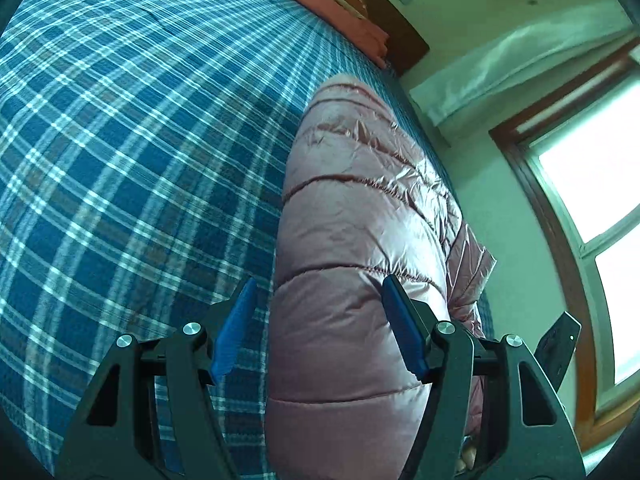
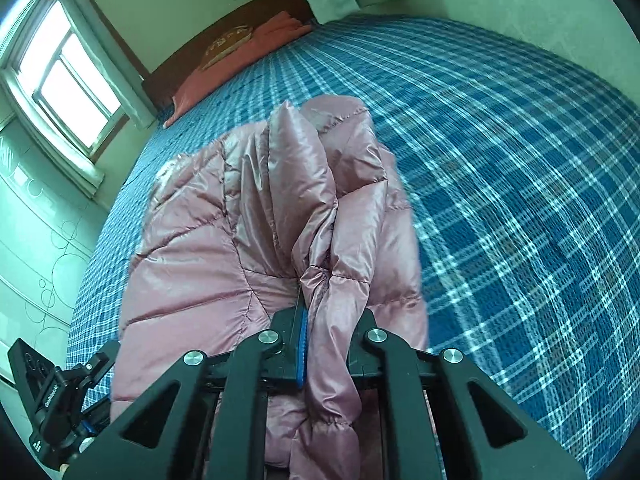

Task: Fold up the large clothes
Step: 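Grasp the jacket end with the right gripper and roll it toward the collar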

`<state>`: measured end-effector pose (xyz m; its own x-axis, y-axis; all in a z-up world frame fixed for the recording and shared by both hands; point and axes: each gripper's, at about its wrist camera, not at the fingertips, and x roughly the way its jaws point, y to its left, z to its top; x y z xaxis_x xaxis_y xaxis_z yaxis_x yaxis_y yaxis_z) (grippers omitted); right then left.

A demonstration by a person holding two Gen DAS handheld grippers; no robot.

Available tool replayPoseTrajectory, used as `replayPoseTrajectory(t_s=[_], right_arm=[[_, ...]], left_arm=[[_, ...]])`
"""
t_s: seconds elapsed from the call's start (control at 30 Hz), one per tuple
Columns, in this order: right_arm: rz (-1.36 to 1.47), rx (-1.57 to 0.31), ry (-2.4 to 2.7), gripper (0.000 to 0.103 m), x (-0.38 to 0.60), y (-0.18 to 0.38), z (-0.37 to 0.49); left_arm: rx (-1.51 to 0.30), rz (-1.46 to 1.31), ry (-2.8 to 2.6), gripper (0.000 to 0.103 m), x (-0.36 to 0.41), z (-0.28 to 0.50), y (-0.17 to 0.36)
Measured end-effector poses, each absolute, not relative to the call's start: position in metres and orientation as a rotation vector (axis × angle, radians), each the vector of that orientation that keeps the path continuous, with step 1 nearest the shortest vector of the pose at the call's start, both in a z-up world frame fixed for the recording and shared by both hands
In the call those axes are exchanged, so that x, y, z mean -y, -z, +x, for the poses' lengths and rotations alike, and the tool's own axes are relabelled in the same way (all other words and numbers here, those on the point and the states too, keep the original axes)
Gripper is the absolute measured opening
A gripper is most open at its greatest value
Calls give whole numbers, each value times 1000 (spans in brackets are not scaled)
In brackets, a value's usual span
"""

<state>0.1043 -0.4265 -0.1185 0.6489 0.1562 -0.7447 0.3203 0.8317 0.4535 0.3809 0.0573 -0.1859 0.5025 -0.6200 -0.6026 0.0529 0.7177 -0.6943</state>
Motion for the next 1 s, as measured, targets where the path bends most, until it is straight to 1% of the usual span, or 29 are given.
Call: replayPoseTrajectory(t_s=[0.07, 0.2, 0.4, 0.47, 0.5, 0.53, 0.57, 0.63, 0.73, 0.8, 0.87, 1.0], right_arm=[[605, -882, 97, 11, 433, 128, 102], [622, -884, 90, 11, 435, 140, 105], [677, -845, 79, 13, 444, 135, 91], [704, -819, 87, 22, 446, 126, 78], [713, -808, 89, 25, 444, 121, 73], [725, -789, 87, 34, 444, 116, 64], [740, -770, 83, 46, 442, 112, 54], [767, -750, 63, 55, 439, 107, 39], [754, -767, 49, 55, 431, 111, 25], [732, -815, 57, 38, 427, 125, 24], [781, -828, 52, 29, 429, 142, 28], [865, -803, 41, 27, 435, 169, 28]], left_arm=[[-982, -642, 433, 67, -48, 382, 191], [-1009, -606, 414, 67, -37, 385, 203], [-1018, -695, 393, 66, -44, 384, 209], [-994, -757, 374, 66, -54, 375, 204], [-982, -783, 368, 66, -58, 370, 201], [-968, -808, 362, 66, -61, 364, 197], [-952, -824, 358, 66, -64, 358, 195], [-926, -837, 358, 66, -67, 346, 193], [-940, -834, 352, 67, -64, 337, 197], [-964, -785, 335, 66, -58, 337, 203], [-979, -768, 331, 62, -54, 340, 209], [-993, -755, 322, 59, -49, 343, 219]])
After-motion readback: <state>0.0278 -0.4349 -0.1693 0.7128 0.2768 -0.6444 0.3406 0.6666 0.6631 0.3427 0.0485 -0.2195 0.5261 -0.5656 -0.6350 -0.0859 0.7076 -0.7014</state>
